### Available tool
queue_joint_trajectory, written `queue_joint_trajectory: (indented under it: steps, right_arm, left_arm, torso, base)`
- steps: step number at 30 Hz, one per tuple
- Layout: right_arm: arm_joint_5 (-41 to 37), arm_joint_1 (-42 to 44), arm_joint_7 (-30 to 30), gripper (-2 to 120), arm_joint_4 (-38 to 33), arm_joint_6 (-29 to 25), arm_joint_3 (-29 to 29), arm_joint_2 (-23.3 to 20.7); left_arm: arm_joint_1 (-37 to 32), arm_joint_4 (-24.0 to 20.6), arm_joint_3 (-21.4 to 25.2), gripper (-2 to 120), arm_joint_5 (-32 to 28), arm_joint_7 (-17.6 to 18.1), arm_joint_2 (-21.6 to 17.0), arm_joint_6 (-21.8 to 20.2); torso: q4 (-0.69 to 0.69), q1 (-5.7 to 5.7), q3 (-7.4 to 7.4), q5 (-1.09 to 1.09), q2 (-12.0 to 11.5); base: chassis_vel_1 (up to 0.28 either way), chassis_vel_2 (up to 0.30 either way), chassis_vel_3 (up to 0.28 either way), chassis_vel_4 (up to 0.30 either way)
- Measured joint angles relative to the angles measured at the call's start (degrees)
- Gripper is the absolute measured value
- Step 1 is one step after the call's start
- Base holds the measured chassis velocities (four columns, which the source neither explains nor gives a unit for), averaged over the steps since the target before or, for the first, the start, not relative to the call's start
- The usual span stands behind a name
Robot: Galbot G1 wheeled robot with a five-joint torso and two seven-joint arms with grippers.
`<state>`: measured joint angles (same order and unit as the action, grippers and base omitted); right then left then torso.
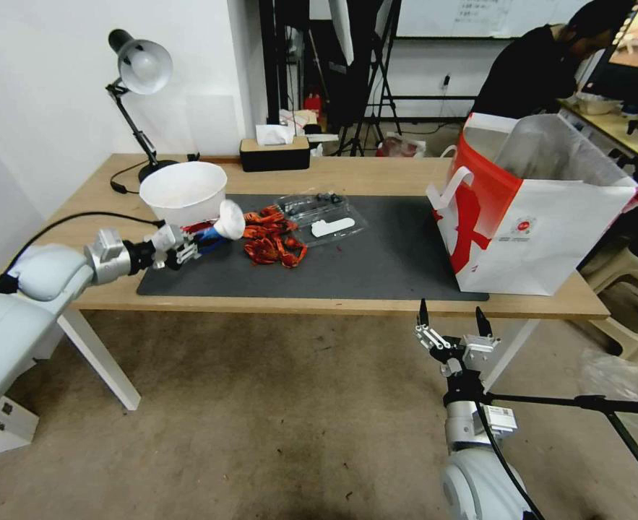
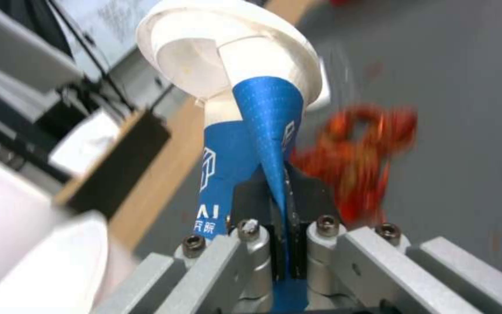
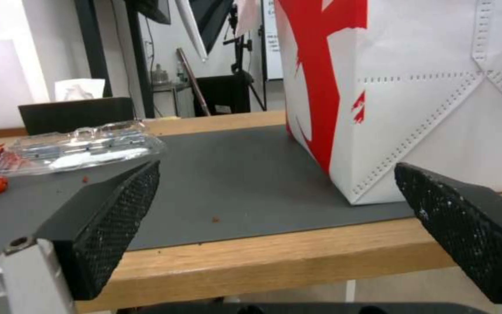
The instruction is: Pick up the trash from the table and place it into the takeout bag.
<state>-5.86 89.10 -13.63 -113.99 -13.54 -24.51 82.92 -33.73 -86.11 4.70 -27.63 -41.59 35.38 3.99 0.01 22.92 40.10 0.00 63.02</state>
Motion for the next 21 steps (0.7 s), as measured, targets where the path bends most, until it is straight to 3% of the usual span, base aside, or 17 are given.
queue_joint_trajectory:
  steps: [10, 21]
  right_arm:
    - [0.13, 0.2, -0.02, 100, -0.13, 0.0, -0.12, 0.09]
    - [0.17, 0.48, -0.2, 100, -0.38, -0.06, -0.82, 0.35]
  left_arm:
    - [9.13, -1.65, -8.37, 0, -6.69, 3.17, 2.83, -0.32]
    - [24.65, 1.67, -20.67, 0, -12.58, 7.35, 10.21, -1.37]
  torso:
    - [0.0, 0.0, 0.0, 0.01, 0.01]
    - [-0.01, 0.01, 0.01, 0.01, 0.01]
  base:
    - [0.0, 0.0, 0.0, 0.0]
    - [0.0, 0.0, 0.0, 0.0]
